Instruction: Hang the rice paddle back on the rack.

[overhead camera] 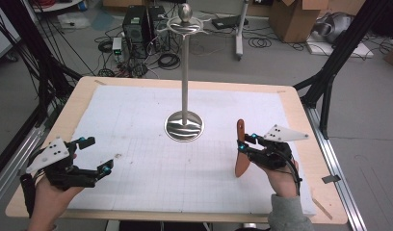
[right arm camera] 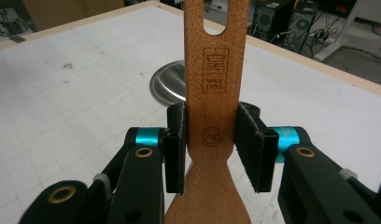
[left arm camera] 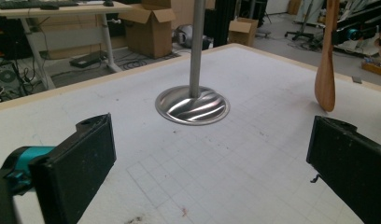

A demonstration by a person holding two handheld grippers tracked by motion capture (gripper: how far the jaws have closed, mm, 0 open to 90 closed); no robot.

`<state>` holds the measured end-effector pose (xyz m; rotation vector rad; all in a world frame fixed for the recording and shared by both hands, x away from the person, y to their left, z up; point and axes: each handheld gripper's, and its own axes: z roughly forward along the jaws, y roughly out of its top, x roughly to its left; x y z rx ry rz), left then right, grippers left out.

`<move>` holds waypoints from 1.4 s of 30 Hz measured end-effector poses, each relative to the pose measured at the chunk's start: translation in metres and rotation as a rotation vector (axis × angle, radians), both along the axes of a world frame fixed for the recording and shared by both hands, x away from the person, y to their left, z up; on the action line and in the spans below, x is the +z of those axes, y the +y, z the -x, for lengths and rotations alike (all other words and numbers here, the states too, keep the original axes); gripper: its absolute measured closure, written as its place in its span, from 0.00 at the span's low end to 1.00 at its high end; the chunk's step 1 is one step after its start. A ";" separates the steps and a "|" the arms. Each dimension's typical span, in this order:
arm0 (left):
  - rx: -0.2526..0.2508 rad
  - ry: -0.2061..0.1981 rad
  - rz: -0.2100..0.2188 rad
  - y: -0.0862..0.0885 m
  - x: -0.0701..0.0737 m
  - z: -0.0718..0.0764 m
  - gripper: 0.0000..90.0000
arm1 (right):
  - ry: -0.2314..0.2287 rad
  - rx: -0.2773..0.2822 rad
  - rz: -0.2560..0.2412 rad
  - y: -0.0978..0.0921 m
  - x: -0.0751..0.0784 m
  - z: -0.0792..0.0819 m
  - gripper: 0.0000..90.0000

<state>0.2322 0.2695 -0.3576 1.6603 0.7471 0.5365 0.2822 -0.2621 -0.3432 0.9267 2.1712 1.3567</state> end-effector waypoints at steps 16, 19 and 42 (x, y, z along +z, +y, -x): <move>-0.010 -0.002 0.006 -0.002 0.002 0.003 0.02 | -0.055 0.053 -0.094 -0.007 0.011 -0.006 0.72; -0.007 0.002 0.001 -0.002 0.001 0.002 0.02 | -0.068 0.079 -0.105 -0.006 0.017 -0.006 0.72; 0.016 -0.024 0.014 0.005 0.002 0.008 0.02 | -0.073 0.210 -0.176 0.005 0.076 -0.032 0.72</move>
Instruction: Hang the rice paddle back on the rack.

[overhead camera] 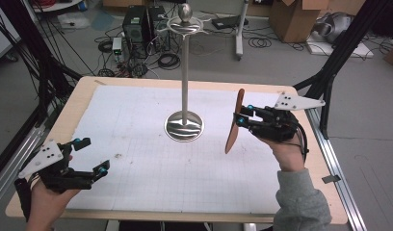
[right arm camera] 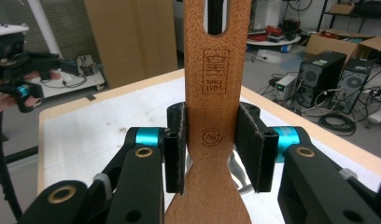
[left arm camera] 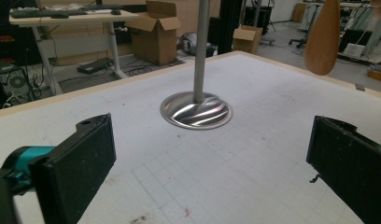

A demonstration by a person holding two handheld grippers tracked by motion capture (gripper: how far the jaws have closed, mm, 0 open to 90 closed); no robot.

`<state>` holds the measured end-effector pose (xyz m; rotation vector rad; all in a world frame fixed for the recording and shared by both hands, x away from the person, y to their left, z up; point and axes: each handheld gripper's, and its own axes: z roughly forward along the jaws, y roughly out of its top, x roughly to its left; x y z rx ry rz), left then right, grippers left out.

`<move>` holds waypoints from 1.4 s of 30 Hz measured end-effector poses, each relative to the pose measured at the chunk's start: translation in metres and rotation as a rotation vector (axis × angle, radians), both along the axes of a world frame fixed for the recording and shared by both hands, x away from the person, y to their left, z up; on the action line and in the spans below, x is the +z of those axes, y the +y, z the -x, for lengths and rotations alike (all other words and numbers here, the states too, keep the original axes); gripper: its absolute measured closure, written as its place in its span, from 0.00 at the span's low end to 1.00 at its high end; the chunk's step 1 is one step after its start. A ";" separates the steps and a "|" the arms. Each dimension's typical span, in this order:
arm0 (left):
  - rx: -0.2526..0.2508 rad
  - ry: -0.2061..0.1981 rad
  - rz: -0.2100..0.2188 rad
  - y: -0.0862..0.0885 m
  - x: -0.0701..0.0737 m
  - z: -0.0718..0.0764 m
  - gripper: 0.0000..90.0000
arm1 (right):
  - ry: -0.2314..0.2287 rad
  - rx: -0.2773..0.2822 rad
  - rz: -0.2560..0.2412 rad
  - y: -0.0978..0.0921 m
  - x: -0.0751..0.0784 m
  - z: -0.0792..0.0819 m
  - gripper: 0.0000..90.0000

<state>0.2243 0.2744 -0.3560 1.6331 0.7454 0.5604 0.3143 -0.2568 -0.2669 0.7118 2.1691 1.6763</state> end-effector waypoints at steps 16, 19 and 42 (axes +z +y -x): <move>-0.011 0.028 0.017 0.005 -0.003 0.000 0.02 | -0.001 -0.011 0.009 0.010 0.027 -0.028 0.72; -0.013 0.031 0.019 0.005 -0.004 -0.001 0.02 | 0.001 -0.013 0.016 0.012 0.030 -0.032 0.72; -0.010 0.048 0.017 0.010 -0.010 -0.004 0.02 | -0.017 -0.004 0.004 0.035 0.059 -0.061 0.72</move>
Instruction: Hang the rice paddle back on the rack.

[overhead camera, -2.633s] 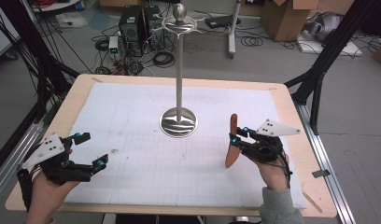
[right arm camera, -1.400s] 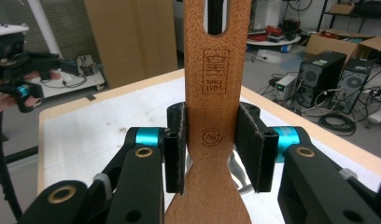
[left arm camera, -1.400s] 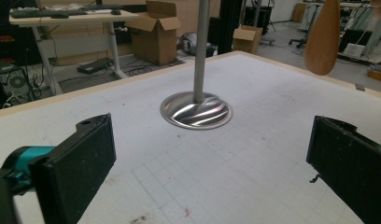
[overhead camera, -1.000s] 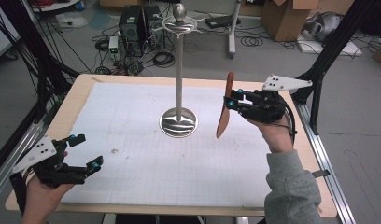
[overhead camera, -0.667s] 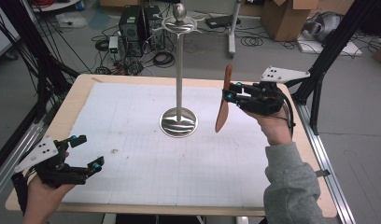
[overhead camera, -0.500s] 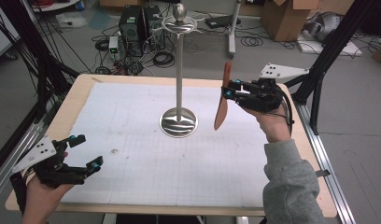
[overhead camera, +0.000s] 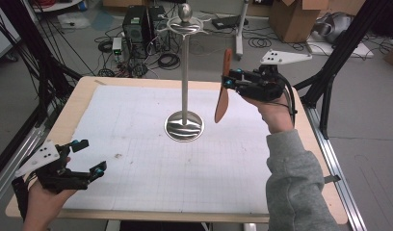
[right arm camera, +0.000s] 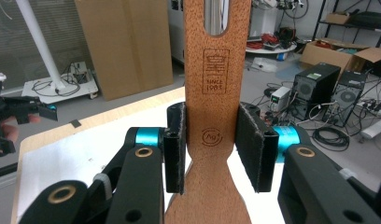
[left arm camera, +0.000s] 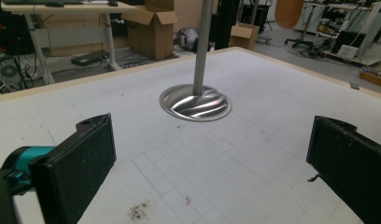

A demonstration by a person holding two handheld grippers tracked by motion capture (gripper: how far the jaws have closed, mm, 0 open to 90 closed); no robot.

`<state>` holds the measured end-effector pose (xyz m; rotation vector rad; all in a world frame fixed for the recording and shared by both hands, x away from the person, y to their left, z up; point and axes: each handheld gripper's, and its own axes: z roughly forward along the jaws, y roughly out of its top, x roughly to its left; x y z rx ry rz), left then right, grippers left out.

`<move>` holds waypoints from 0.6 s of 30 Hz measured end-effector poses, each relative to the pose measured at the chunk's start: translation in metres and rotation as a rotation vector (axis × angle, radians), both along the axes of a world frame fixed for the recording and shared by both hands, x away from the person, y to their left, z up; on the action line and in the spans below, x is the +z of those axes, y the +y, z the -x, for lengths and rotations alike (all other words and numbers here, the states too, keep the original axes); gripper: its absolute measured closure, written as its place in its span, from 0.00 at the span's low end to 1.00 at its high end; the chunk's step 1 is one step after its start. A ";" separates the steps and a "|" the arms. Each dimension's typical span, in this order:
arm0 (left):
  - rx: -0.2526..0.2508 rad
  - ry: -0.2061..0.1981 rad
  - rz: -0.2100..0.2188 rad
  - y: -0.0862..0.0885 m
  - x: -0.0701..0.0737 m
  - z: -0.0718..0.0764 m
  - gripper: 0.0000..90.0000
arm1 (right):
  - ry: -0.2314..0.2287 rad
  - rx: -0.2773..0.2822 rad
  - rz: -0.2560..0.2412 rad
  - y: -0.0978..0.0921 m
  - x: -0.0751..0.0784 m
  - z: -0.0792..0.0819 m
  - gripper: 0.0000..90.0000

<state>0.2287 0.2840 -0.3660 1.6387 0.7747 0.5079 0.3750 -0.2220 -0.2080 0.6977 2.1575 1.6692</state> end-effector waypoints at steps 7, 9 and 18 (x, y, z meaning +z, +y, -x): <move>0.006 0.007 0.025 0.006 -0.003 -0.001 0.02 | -0.001 0.008 -0.015 0.007 0.009 -0.014 0.72; 0.013 0.011 0.023 0.008 -0.004 -0.001 0.02 | -0.005 0.006 -0.016 0.009 0.012 -0.018 0.72; 0.024 0.007 0.035 0.013 -0.004 0.000 0.02 | -0.018 0.008 -0.013 0.016 0.024 -0.022 0.72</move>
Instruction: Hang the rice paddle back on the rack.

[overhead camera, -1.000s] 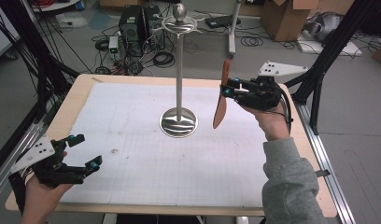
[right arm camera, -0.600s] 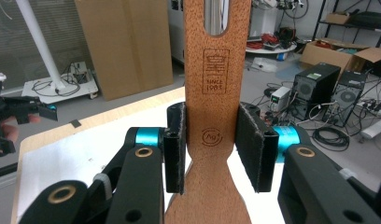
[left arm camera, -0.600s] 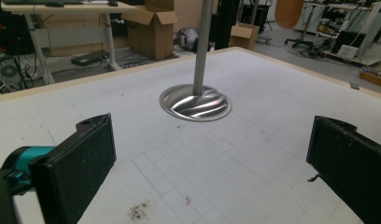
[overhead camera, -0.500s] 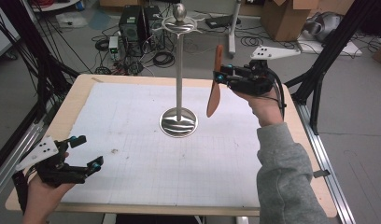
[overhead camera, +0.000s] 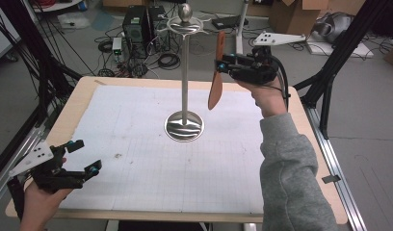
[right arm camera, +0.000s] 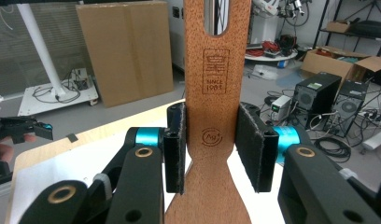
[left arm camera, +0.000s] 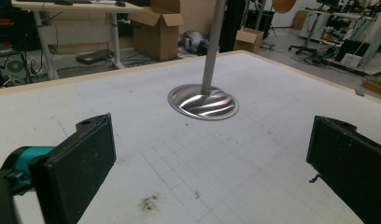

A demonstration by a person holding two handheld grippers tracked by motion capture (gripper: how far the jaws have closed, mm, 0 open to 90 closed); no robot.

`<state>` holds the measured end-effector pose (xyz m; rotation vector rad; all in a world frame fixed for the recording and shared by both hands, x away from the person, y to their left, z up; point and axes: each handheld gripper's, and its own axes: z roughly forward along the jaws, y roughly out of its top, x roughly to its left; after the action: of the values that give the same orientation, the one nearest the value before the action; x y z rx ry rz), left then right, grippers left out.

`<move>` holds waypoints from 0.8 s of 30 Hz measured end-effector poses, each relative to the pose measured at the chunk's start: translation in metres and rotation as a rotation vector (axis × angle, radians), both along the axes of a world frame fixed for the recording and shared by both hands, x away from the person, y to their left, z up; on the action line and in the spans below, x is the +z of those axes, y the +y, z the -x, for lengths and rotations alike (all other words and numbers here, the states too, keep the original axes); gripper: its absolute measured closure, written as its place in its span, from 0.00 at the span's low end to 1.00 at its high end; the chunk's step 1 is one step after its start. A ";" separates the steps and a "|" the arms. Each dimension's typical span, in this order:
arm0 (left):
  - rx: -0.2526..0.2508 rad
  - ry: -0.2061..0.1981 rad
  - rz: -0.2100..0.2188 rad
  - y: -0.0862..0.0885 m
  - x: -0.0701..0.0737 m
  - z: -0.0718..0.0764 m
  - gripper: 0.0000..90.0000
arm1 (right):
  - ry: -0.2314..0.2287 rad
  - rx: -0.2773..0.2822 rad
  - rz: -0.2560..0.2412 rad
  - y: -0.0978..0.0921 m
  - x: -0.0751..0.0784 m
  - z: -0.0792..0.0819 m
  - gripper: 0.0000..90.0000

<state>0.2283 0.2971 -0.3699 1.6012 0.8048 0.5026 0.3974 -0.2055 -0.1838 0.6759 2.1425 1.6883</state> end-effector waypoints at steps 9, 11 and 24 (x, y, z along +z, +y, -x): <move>0.006 -0.003 -0.003 0.002 0.001 0.001 0.02 | -0.010 -0.013 -0.017 0.003 0.006 -0.002 0.72; 0.008 -0.002 -0.007 0.002 0.001 0.001 0.02 | -0.008 -0.012 -0.009 0.005 0.006 -0.003 0.72; 0.021 -0.003 -0.009 0.006 0.002 0.002 0.02 | -0.004 -0.002 -0.007 0.016 0.010 -0.008 0.72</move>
<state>0.2264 0.3026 -0.3675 1.6012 0.8188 0.5247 0.4057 -0.1893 -0.1737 0.6760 2.1330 1.6952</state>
